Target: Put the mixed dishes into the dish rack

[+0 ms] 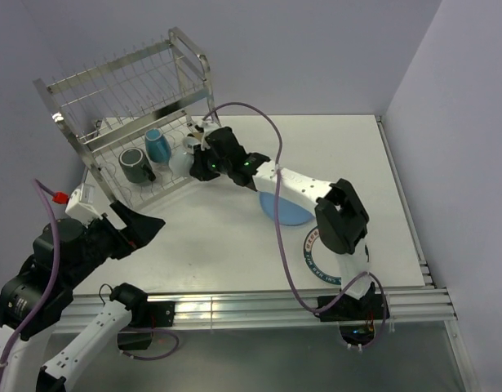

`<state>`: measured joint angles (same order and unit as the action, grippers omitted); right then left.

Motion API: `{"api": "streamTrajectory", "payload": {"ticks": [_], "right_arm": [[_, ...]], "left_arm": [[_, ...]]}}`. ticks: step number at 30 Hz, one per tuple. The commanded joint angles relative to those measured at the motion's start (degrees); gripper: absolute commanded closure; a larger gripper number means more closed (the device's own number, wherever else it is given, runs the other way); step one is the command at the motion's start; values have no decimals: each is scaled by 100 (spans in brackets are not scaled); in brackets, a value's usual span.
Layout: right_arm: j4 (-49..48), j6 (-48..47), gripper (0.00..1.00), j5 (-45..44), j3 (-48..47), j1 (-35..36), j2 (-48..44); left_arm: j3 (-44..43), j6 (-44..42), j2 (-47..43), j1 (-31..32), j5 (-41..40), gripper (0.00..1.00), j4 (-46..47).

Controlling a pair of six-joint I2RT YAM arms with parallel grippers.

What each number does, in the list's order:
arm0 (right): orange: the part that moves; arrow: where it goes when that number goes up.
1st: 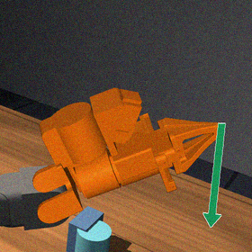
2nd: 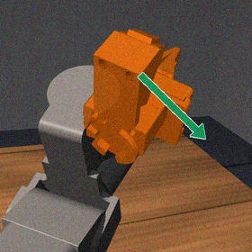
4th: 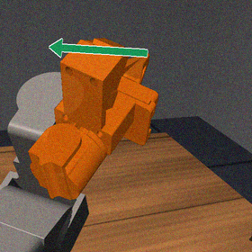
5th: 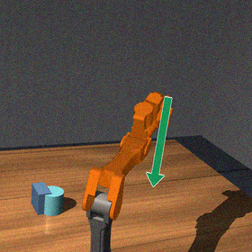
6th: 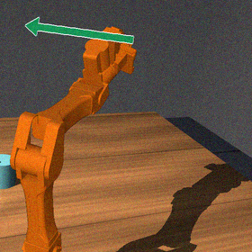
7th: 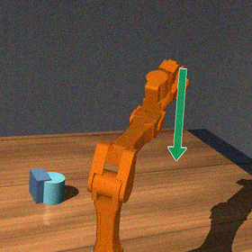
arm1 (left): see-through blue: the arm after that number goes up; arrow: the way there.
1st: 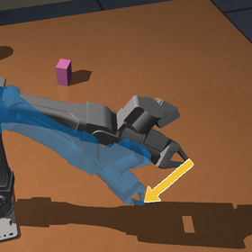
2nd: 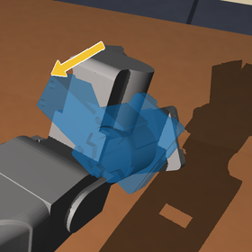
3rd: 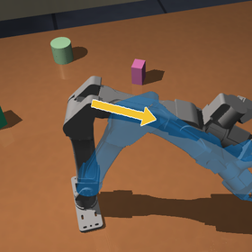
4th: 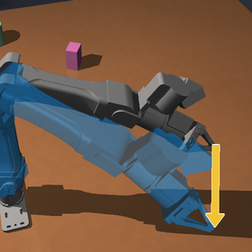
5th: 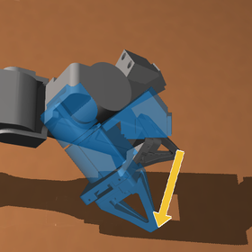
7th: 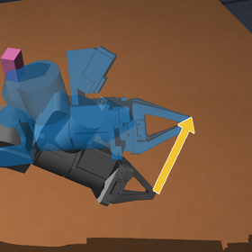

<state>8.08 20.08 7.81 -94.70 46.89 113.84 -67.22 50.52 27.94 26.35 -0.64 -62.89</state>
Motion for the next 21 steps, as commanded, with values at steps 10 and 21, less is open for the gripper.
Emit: {"api": "streamTrajectory", "payload": {"ticks": [10,21], "right_arm": [[-361,-346,100,-535,-2200,355,1509],[36,-627,100,-772,-3432,382,2633]], "left_arm": [[-432,230,-79,11,-234,1,-442],[-511,362,-193,11,-278,1,-654]]}}
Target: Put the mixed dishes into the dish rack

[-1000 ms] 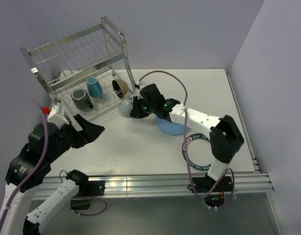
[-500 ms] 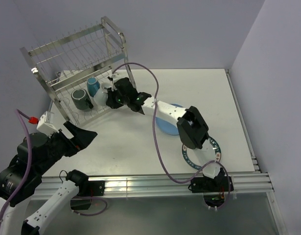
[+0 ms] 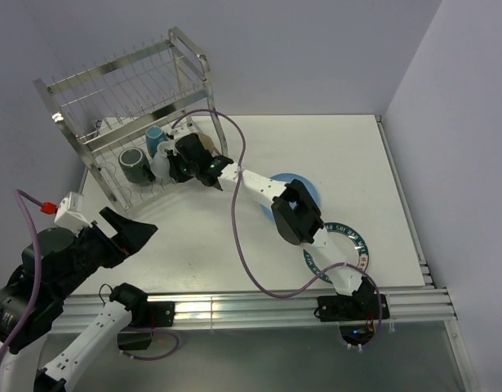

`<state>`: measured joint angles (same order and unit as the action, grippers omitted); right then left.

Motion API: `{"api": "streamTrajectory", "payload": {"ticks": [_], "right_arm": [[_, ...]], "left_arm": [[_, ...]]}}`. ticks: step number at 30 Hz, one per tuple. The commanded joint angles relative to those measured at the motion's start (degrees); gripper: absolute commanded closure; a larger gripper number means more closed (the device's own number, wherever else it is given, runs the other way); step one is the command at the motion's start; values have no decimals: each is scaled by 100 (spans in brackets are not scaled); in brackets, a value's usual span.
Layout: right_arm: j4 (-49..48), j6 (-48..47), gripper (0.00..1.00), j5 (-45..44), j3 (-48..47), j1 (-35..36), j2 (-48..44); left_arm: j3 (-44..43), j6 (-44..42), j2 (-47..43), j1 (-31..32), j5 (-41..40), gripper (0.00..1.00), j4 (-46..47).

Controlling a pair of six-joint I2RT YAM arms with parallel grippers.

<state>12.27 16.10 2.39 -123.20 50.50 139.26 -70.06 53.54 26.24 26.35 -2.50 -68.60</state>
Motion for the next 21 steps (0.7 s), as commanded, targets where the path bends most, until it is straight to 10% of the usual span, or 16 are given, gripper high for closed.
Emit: {"api": "streamTrajectory", "payload": {"ticks": [1,13,21], "right_arm": [[-401,-265,100,-231,-696,30,153],[-349,-643,98,-644,-934,65,523],[-401,-643,33,-687,-347,170,5]], "left_arm": [[-271,69,-22,2,-119,1,-110],[-192,192,-163,11,-101,1,-225],[-253,-133,381,11,92,1,-172]]}}
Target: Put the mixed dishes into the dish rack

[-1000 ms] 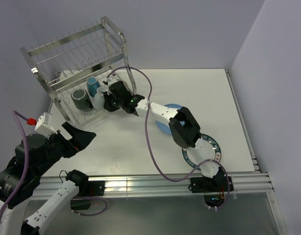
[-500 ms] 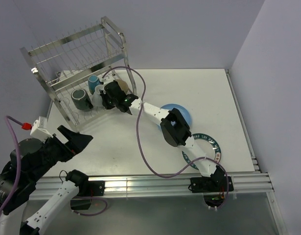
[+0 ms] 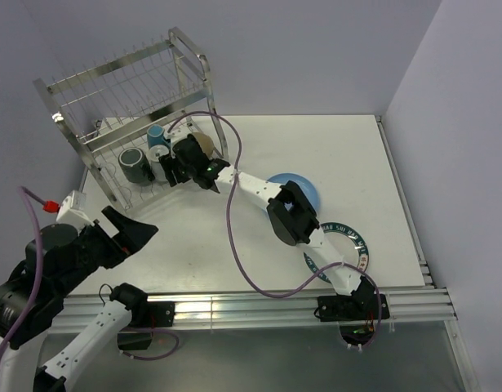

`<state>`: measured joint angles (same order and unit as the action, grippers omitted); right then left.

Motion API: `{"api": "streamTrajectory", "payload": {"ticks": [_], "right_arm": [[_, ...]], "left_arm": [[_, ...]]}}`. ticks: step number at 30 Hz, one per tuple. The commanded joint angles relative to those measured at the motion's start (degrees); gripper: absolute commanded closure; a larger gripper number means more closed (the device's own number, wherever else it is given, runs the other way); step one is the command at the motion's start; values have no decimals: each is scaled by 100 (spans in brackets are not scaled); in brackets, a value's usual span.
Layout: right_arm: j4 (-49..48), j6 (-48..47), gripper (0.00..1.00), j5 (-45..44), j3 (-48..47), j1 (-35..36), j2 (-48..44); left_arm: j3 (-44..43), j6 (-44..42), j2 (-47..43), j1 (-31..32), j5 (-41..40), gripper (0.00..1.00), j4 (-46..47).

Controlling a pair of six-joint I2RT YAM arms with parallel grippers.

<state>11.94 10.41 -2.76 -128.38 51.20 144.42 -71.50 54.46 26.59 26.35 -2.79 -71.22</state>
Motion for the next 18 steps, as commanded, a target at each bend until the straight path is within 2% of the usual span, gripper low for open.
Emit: {"api": "streamTrajectory", "payload": {"ticks": [1,5,11,13,17,18], "right_arm": [[-455,-57,27,-180,260,109,-590],[-482,13,25,-180,559,127,-1081],[-878,206,25,-251,1762,109,-2312],[-712,303,24,-618,2175,92,-2637],[26,881,24,-1708,3167,-127,-3884],[236,988,24,-1849,3805,-215,-4182]], "left_arm": [[-101,-286,443,2,207,1,126],[-92,-409,759,2,349,1,258],[-206,-673,1348,2,454,1,442],[-180,-813,1620,2,542,1,626],[109,-1051,2244,11,963,1,1048],[154,-1103,2367,28,1130,1,1179]]}}
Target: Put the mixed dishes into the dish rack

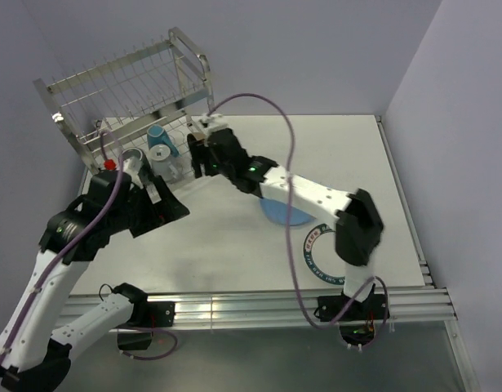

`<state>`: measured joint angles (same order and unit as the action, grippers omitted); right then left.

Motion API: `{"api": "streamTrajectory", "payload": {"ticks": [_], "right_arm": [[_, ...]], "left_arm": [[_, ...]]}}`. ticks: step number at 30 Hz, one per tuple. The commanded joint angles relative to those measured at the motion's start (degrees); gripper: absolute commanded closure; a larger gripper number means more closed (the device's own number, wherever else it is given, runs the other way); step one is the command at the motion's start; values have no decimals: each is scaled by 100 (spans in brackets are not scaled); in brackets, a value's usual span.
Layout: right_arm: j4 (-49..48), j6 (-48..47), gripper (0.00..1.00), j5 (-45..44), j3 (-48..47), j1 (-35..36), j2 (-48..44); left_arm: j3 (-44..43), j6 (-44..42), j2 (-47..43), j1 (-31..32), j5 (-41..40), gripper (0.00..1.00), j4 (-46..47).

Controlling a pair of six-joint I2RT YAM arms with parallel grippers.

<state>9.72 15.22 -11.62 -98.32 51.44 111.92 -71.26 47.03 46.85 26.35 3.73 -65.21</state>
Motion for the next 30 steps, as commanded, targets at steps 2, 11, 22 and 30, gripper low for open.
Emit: {"api": "streamTrajectory", "payload": {"ticks": [2,11,22,30], "right_arm": [[592,814,24,-1158,1924,-660,-1951],[1576,1106,25,-447,4129,-2638,-5838],[2605,2090,25,46,4383,-2665,-7429],[3054,1958,25,-359,4278,-2657,-7983]], "left_arm": [[253,-387,684,81,620,1,1026],[-281,-694,3196,1161,971,1,2063],[-2610,-765,6721,1373,1517,1,2180],[-3420,-827,7917,1382,1279,1,1977]]}}
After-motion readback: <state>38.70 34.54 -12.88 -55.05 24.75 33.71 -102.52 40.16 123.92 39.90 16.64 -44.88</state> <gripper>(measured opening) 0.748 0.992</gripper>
